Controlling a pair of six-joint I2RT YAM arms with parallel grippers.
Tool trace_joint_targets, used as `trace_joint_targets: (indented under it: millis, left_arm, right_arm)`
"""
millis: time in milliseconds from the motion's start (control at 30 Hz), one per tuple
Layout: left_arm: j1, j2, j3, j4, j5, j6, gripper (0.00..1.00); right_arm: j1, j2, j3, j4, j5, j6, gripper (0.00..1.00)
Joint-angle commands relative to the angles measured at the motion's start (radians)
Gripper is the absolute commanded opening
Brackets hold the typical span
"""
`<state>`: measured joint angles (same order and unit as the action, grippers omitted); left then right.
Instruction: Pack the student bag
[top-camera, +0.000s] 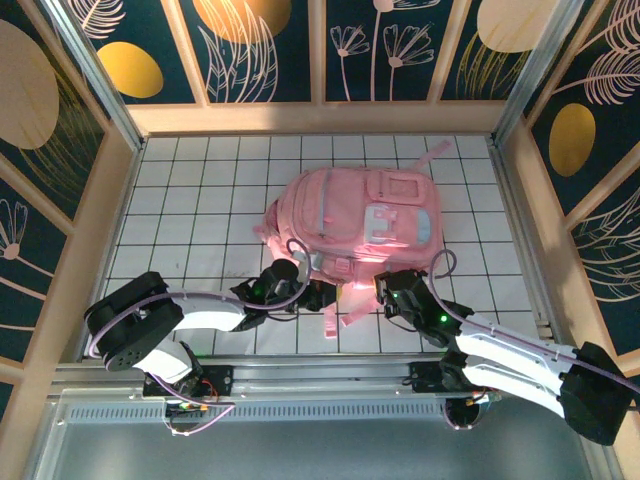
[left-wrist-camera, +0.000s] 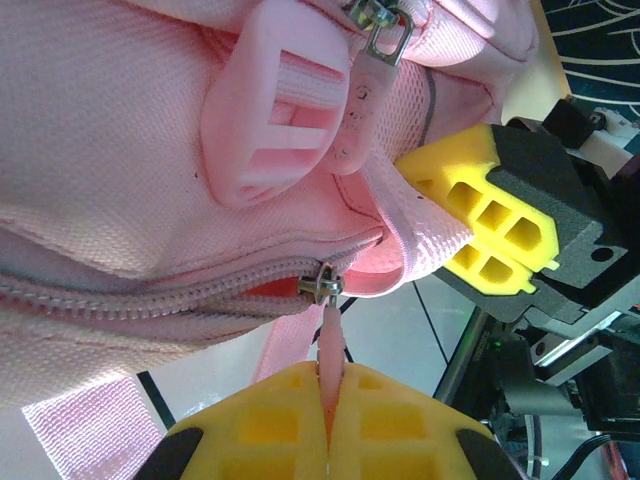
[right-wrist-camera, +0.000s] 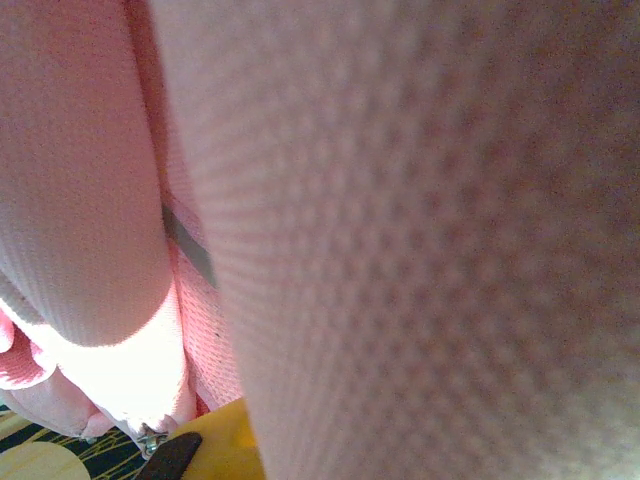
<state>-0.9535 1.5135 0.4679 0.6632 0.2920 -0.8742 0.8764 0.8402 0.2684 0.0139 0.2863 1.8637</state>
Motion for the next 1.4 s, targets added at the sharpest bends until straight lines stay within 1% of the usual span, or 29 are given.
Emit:
trace_joint_targets:
  millis: [0, 433, 567, 867, 1100, 1367]
  left_arm:
    - [0.019, -0.026, -0.03, 0.014, 0.002, -0.016, 0.0]
    - [0.019, -0.05, -0.052, 0.032, 0.002, -0.019, 0.0]
    - [0.019, -0.053, -0.058, 0.04, 0.002, -0.024, 0.0]
    - [0.038, -0.041, -0.134, 0.176, 0.03, -0.093, 0.0]
    - [0.053, -0.061, -0.159, 0.194, 0.024, -0.102, 0.0]
    - [0.068, -0.083, -0.188, 0.202, 0.013, -0.111, 0.0]
  right_arm:
    - [-0.03, -0.01, 0.009, -0.07, 0.103, -0.025, 0.0]
    - [-0.033, -0.02, 0.008, -0.087, 0.107, -0.035, 0.0]
    - [-0.035, -0.023, 0.009, -0.102, 0.126, -0.044, 0.0]
    - [-0.046, -0.027, -0.015, -0.091, 0.134, -0.05, 0.0]
    - [-0.055, -0.029, -0.028, -0.083, 0.132, -0.058, 0.0]
    - [-0.077, -0.046, -0.032, -0.116, 0.139, -0.07, 0.0]
